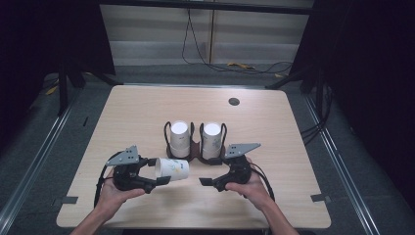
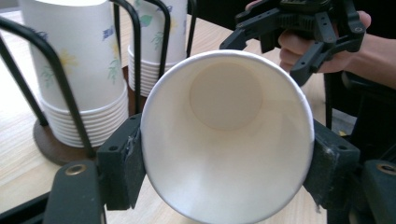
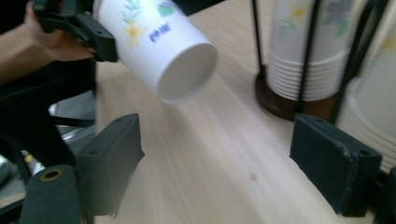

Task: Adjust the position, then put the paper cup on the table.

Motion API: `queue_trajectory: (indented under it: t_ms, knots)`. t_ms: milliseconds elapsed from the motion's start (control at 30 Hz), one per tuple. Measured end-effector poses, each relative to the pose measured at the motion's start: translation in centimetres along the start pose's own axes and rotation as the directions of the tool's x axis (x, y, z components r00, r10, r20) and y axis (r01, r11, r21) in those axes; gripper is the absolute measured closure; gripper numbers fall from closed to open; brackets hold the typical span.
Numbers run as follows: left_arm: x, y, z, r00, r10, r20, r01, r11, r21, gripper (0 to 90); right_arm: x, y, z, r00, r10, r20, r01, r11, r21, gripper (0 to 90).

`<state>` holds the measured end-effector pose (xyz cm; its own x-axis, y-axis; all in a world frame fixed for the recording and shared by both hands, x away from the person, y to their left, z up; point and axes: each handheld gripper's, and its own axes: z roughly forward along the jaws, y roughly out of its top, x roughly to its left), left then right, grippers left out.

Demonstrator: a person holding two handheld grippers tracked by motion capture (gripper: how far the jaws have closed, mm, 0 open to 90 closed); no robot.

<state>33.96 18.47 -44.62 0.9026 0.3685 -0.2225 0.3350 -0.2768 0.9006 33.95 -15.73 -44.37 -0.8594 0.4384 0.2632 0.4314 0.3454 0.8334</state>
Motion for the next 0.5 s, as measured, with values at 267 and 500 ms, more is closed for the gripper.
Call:
queue_trajectory:
  t_ms: [267, 500]
  knots:
    - [0.6, -0.2, -0.2, 0.9995, -0.009, -0.029, 0.010, 0.9995, 0.031, 26.6, -0.7, -1.0, -1.6, 0.9957, 0.030, 0.087, -0.030, 1.000, -0.003, 17.0]
    - [1.3, -0.3, -1.1, 0.9983, -0.027, -0.051, 0.029, 0.9987, 0.043, 26.7, -0.9, -2.2, -3.0, 0.9893, 0.043, 0.140, -0.046, 0.999, 0.014, 16.9]
